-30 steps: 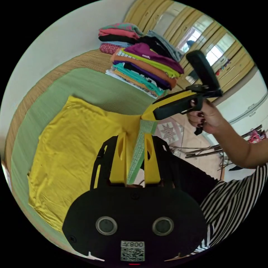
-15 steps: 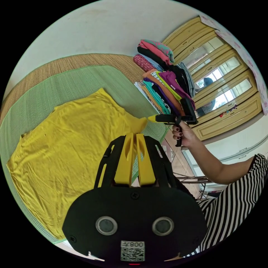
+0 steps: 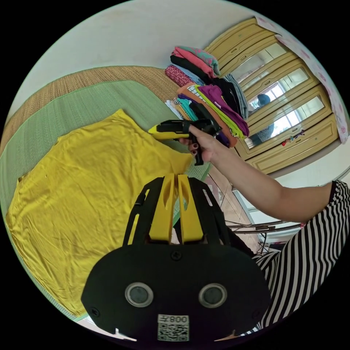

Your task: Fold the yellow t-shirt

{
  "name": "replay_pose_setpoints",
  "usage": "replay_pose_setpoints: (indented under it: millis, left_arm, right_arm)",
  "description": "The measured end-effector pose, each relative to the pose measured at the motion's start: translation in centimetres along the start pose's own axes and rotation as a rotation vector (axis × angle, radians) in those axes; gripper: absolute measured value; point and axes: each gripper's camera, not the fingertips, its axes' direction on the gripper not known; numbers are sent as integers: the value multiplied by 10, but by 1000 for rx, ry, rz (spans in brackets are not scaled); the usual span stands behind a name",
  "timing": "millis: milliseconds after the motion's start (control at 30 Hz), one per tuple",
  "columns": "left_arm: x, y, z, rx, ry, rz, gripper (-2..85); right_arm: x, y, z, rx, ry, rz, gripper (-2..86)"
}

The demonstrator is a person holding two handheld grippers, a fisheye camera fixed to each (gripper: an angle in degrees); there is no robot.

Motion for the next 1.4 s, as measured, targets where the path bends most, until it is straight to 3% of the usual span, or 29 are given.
replay_pose_setpoints:
  millis: [567, 1067, 1400]
  left_arm:
    - [-20, 9, 24, -32, 108, 23, 12]
    - [-56, 66, -12, -41, 162, 76, 12]
    - [-116, 153, -117, 193, 239, 13, 12]
  right_arm:
    - [-72, -109, 101, -117, 115, -50, 52]
    - [-155, -122, 164, -96, 136, -83, 12]
    - [-273, -111, 220, 3, 109, -172, 13]
